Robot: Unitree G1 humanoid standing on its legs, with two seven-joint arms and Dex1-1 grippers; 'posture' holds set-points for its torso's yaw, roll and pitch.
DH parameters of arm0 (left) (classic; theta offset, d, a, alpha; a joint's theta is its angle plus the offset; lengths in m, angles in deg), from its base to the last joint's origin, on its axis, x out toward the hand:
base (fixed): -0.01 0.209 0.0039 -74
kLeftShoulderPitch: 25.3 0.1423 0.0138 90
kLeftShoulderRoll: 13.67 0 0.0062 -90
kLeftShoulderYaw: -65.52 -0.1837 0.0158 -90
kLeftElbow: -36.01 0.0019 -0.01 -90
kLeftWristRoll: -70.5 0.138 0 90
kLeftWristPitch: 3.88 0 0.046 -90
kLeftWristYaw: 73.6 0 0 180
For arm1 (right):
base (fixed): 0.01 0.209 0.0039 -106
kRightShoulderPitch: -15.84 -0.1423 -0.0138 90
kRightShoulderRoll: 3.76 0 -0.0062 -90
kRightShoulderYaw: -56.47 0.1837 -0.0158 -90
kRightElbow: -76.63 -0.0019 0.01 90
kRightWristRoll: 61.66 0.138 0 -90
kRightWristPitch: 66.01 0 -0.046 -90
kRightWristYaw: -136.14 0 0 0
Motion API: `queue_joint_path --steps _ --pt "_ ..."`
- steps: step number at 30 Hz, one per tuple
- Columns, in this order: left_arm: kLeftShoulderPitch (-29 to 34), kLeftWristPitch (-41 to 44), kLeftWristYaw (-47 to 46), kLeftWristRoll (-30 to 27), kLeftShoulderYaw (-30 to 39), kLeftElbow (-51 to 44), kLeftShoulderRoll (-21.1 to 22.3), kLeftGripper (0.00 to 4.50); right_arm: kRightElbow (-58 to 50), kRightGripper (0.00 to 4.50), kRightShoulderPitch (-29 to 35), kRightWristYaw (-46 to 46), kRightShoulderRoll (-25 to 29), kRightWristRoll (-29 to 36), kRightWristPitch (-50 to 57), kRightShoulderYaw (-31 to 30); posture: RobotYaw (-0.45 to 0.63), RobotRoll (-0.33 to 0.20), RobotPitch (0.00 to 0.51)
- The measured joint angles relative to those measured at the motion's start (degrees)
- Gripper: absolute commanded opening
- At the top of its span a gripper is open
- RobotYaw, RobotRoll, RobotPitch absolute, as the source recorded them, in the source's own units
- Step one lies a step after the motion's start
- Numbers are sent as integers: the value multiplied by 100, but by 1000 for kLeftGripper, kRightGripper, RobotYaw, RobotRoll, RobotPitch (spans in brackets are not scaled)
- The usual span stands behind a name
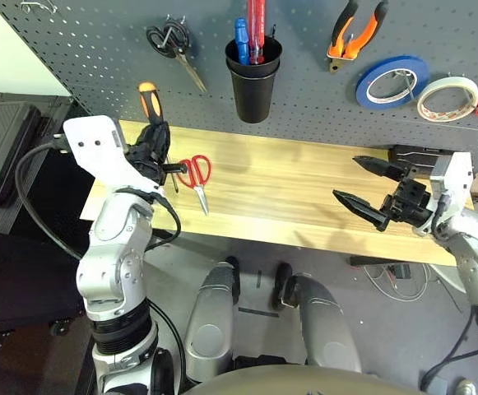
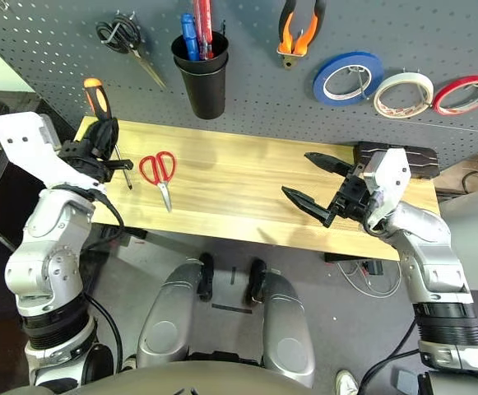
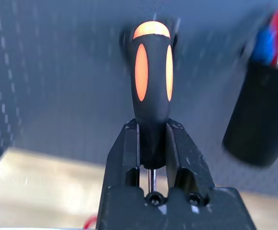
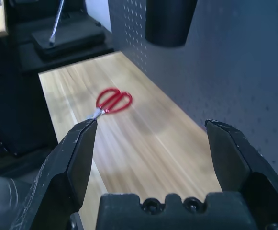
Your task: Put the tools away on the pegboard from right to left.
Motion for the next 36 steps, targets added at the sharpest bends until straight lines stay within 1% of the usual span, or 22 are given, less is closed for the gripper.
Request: queue_joint_path --steps 4,7,13,19,22,25,32,36 --pt "-255 -4 6 -296 190 3 214 580 -6 4500 -88 12 142 63 107 45 176 0 195" --pt "-533 -4 5 -502 305 20 395 580 -7 4500 -207 48 241 143 136 219 168 0 187" --pt "-1114 -105 -25 -652 360 272 610 580 -57 4500 -427 -86 240 280 249 352 150 0 173" --pt "-1900 -198 -250 -737 319 653 617 580 -234 4500 -409 -258 206 453 498 447 130 0 165" --pt "-2215 -315 -362 -737 271 775 579 580 -291 4500 -414 -352 206 548 645 478 121 0 166" --pt "-2520 -464 -491 -731 195 1096 472 580 -304 4500 -487 -458 208 659 807 535 115 0 168" --pt "-3100 -1005 -706 -658 -73 1867 18 580 -377 4500 -593 -633 223 684 1037 668 100 0 175" --pt "-3245 -1367 -722 -584 -182 2268 -167 580 -423 4500 -648 -782 186 706 1127 671 93 0 180"
